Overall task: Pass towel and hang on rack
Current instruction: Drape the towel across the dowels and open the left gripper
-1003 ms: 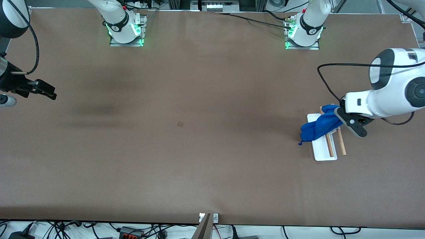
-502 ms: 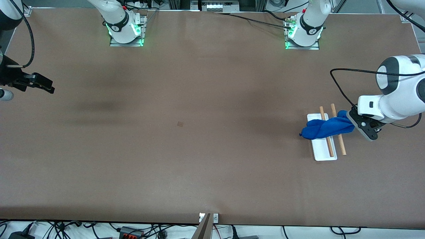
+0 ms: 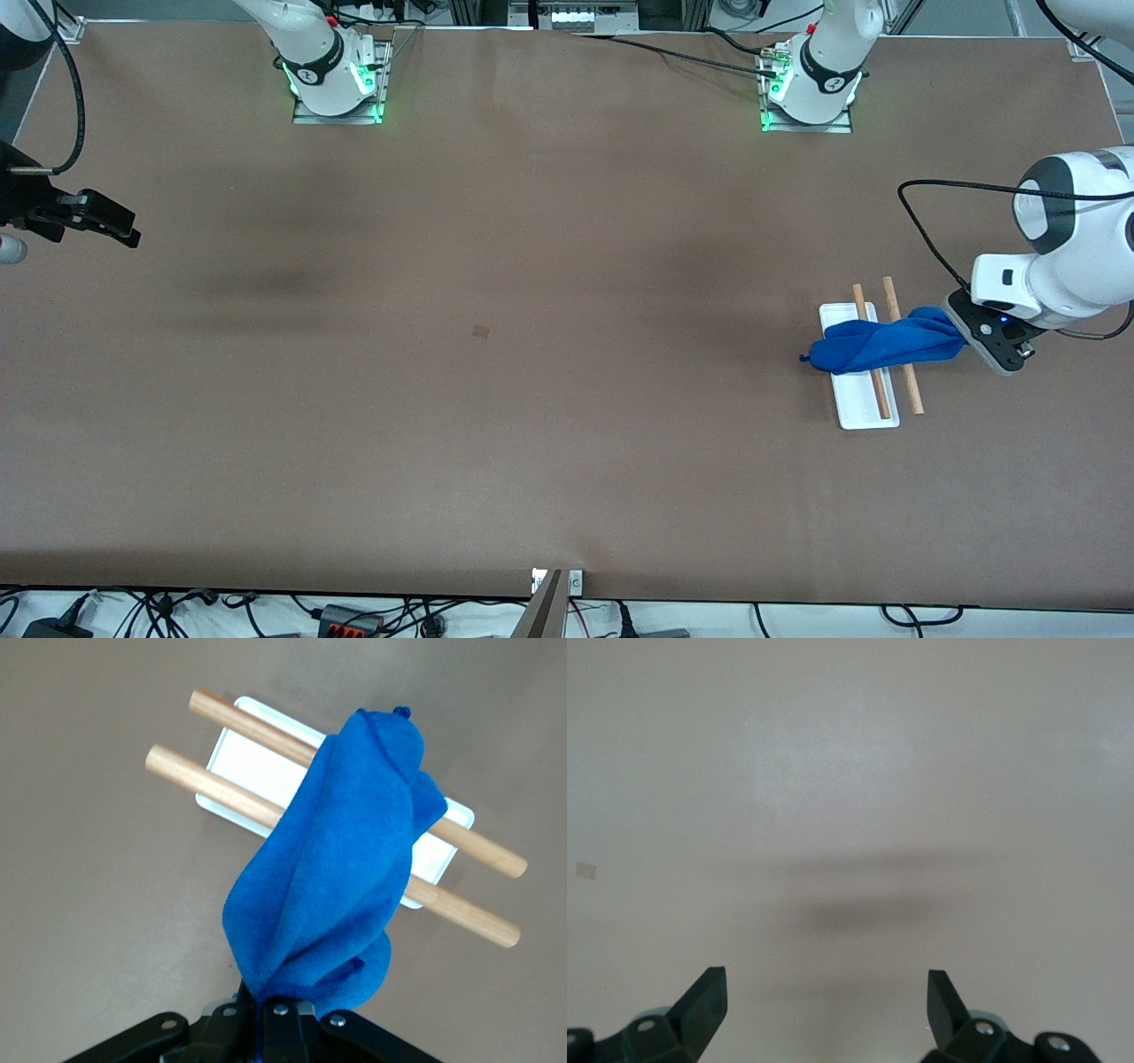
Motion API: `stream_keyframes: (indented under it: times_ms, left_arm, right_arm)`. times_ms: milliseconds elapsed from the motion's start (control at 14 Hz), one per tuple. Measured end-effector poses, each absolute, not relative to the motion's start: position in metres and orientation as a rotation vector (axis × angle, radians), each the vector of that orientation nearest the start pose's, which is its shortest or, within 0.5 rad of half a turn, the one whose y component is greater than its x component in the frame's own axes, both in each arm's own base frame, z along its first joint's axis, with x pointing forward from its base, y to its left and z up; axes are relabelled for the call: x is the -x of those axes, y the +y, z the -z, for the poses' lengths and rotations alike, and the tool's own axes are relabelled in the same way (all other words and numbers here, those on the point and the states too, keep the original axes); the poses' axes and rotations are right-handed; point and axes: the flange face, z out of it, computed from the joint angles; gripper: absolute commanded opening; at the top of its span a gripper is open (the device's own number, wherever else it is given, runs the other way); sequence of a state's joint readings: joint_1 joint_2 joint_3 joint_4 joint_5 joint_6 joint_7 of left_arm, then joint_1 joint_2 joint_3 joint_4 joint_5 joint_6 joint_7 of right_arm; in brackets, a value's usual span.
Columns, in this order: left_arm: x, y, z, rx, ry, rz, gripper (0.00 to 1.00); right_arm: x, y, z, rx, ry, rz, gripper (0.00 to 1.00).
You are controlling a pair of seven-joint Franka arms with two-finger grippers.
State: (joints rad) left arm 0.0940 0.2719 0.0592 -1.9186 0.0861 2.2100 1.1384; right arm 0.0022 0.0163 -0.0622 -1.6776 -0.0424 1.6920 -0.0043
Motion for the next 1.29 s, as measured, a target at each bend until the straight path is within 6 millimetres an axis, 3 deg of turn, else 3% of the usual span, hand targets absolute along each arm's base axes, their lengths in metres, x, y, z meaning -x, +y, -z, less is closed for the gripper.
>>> stream_keyframes:
  times_ms: [287,645,717,860,932,1290]
  left_arm:
    - [-0.608,0.104,-0.325,2.661,1.512,-0.053,0.01]
    - [-0.609,0.117,-0.298,2.678,1.492,-0.065,0.08]
    - [-0.609,0.118,-0.295,2.677,1.490,-0.061,0.19]
    - [-0.610,0.118,-0.291,2.678,1.489,-0.056,0.82]
    - [-0.610,0.118,-0.290,2.685,1.485,-0.052,1.00]
    - [-0.611,0.117,-0.290,2.694,1.478,-0.037,1.00]
  right_arm:
    - [-0.566,-0.039,-0.575,3.184,0.083,-0.006,1.00]
    - [-0.565,-0.043,-0.575,3.183,0.092,-0.005,1.00]
    - [-0.565,-0.040,-0.575,3.183,0.086,-0.005,1.00]
    - [-0.566,-0.036,-0.575,3.183,0.073,-0.005,1.00]
    - [-0.566,-0.034,-0.575,3.183,0.067,-0.005,1.00]
    - [-0.566,-0.030,-0.575,3.183,0.057,-0.004,1.00]
